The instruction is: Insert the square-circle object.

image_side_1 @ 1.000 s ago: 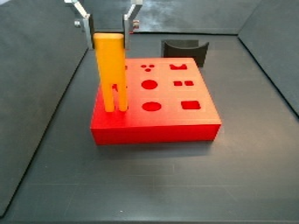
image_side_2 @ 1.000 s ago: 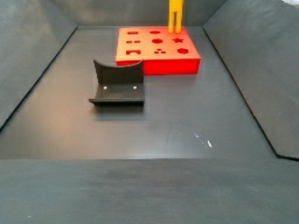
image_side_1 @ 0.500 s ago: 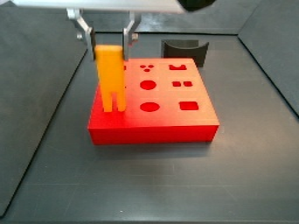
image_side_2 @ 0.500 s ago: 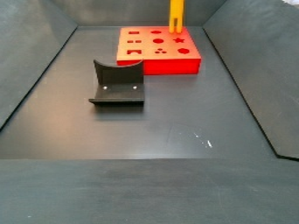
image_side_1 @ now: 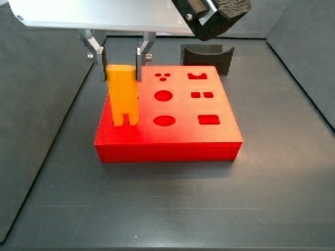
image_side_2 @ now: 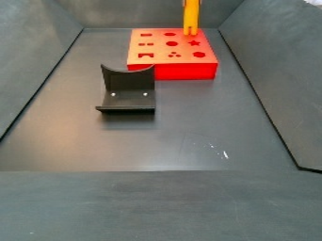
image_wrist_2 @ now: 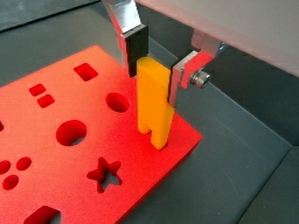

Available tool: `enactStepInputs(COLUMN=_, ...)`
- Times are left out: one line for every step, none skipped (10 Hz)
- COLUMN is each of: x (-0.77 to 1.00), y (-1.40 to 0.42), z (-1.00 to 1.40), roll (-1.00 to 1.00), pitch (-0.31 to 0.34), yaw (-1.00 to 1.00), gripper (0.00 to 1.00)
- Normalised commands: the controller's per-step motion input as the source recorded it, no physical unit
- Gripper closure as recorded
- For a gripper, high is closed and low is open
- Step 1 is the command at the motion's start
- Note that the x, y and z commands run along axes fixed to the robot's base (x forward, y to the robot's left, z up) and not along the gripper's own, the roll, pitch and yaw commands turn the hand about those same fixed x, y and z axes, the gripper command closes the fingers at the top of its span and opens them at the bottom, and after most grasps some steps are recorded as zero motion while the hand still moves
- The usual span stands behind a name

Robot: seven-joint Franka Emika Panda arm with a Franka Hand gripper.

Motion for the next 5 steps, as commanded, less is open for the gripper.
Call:
enactStepInputs(x=0.0, y=0.0, z=-1.0, roll=0.01, pitch=-0.06, yaw=0.0, gripper=1.0)
enactStepInputs(x=0.0, y=0.0, z=-1.0, roll=0.05, pitch=-0.073, yaw=0.0, gripper=1.0)
enactStepInputs(x=0.0, y=0.0, z=-1.0, roll=0.04, pitch=-0.086, yaw=0.0, gripper=1.0)
enactStepInputs(x=0.01, y=0.0, z=-0.24, roll=0.0, pitch=0.0, yaw=0.0, gripper=1.0)
enactStepInputs(x=0.0, y=0.0, z=0.0, roll=0.0, pitch=0.0, yaw=0.0, gripper=1.0)
